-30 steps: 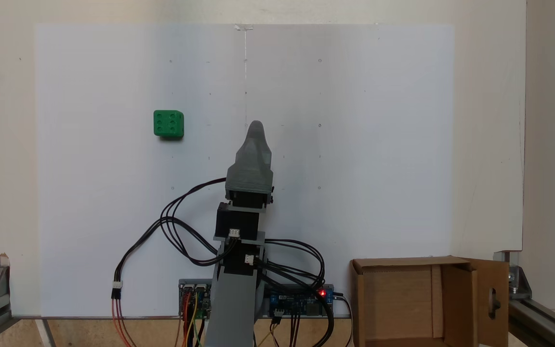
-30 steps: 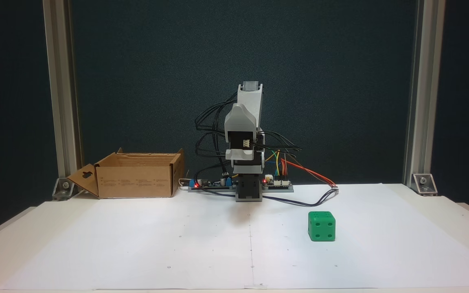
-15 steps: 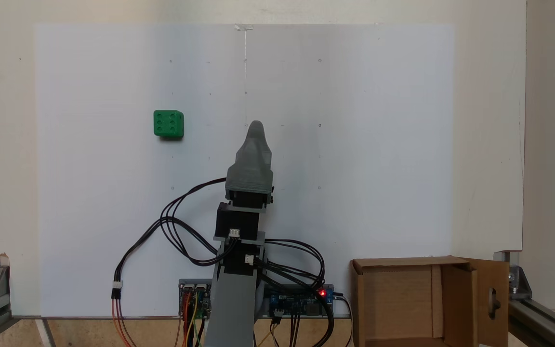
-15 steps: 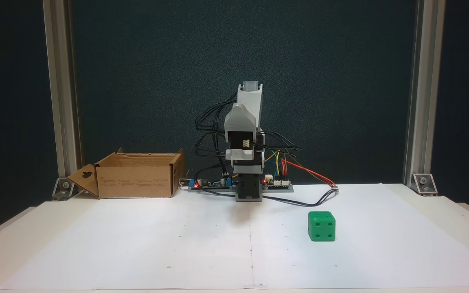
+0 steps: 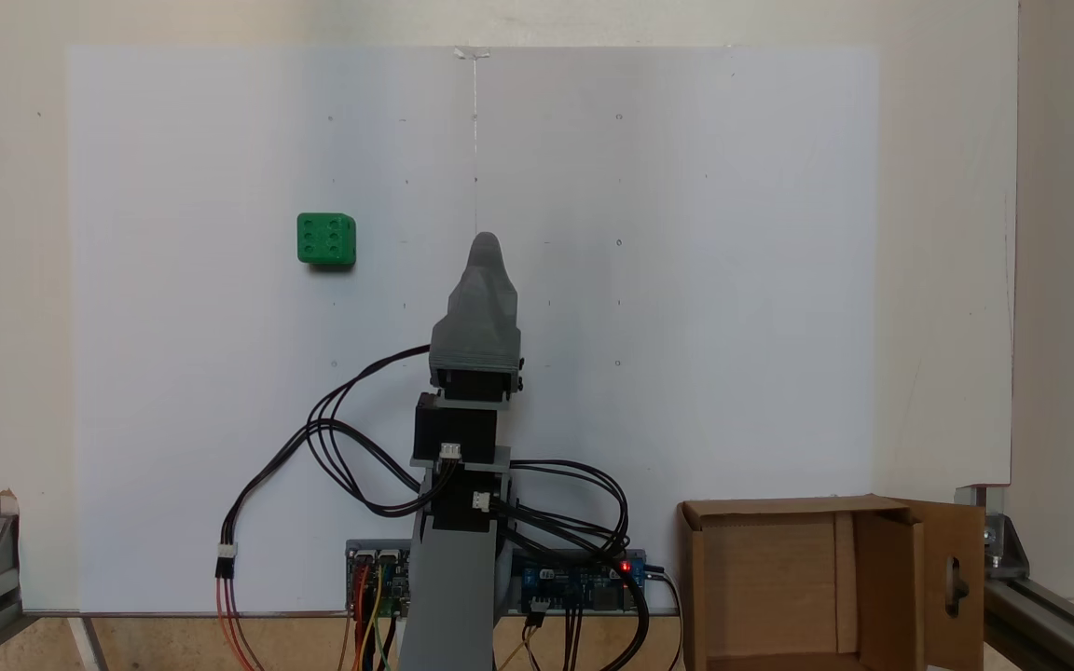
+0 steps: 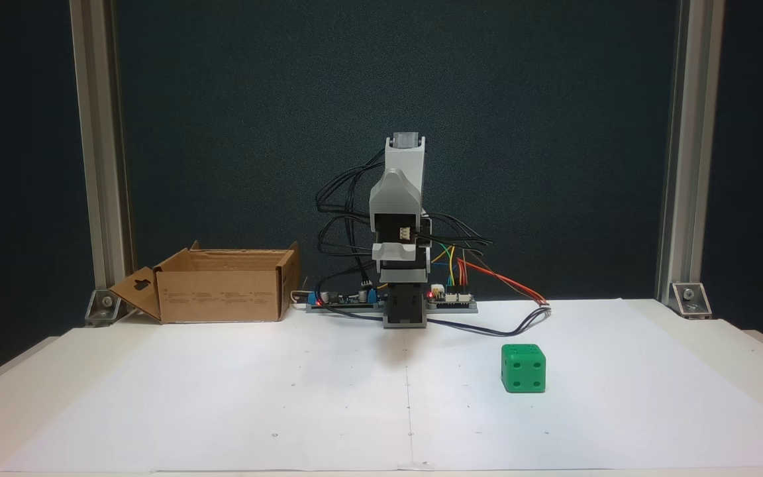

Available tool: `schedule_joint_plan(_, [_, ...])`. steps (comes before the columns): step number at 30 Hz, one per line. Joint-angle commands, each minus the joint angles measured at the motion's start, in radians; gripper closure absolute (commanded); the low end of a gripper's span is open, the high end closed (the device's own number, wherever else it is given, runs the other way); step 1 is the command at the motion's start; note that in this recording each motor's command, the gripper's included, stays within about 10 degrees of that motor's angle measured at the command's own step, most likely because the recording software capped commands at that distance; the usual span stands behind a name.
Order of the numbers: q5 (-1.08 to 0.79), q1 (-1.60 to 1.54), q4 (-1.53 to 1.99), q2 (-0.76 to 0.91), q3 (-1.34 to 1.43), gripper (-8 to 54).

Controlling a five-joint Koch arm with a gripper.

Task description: Grasp a green dice and put it in the bin.

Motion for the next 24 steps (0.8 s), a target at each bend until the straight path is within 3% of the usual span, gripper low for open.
schedule_joint_plan(1, [0.026, 0.003, -0.037, 0.101, 0.049, 1.3])
schedule_joint_plan(8, [0.017, 0.014, 0.009, 0.103, 0.028, 1.7])
schedule_joint_plan(24, [0.038, 0.063, 1.109, 0.101, -0.707, 1.8])
